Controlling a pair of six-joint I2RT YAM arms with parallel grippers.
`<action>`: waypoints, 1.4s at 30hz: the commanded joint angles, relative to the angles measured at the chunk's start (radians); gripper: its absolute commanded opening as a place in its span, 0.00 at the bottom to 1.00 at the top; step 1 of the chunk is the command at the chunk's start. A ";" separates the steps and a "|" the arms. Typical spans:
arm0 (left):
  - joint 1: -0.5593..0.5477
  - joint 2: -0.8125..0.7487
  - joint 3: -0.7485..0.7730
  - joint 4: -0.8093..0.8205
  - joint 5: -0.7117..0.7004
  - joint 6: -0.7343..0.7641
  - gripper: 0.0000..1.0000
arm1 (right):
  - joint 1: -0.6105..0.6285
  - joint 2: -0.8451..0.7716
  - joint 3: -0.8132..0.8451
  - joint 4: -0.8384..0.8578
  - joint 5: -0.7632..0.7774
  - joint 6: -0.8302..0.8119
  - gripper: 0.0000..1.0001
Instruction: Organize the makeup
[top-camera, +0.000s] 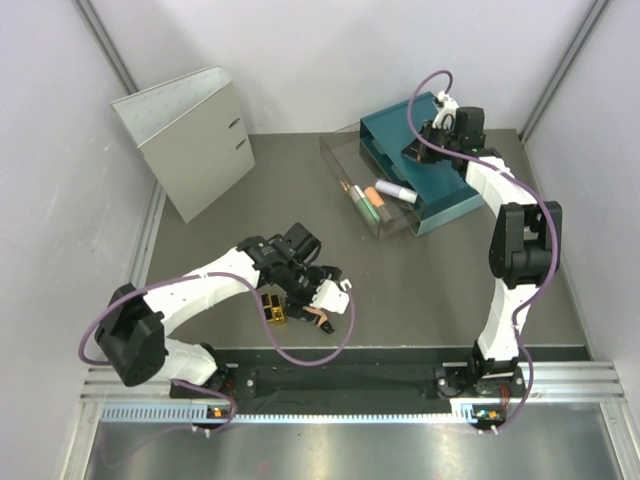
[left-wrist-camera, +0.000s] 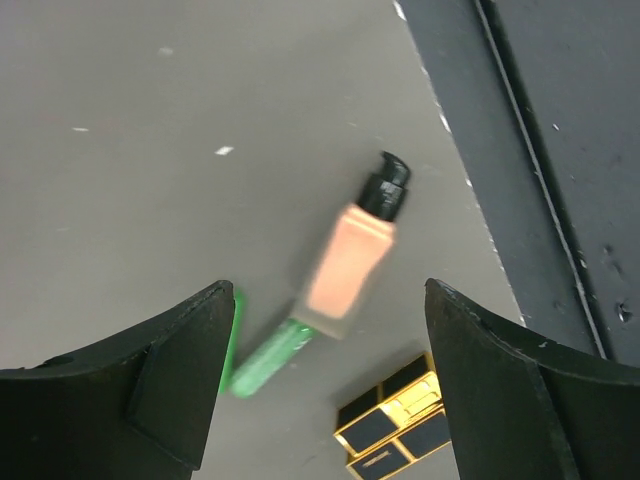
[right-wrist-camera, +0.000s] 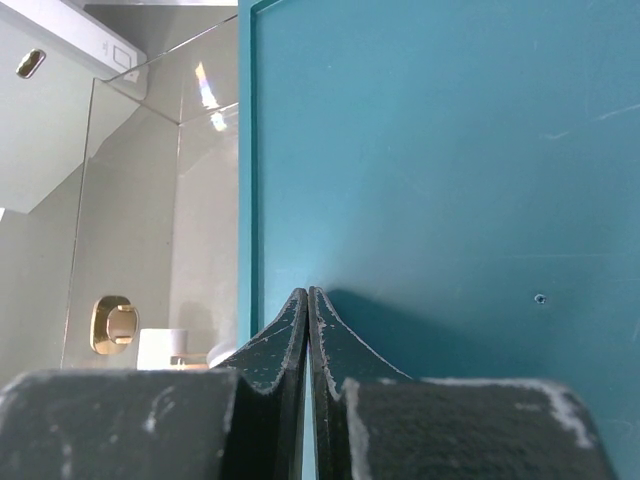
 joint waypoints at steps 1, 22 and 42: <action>-0.004 0.020 -0.065 -0.028 0.031 0.087 0.81 | 0.000 0.123 -0.101 -0.322 0.079 -0.032 0.00; -0.011 0.297 0.003 0.104 -0.017 0.148 0.03 | -0.001 0.140 -0.084 -0.322 0.065 -0.024 0.00; 0.002 0.270 0.358 0.251 -0.112 -0.023 0.00 | -0.003 0.168 -0.040 -0.338 0.059 -0.024 0.00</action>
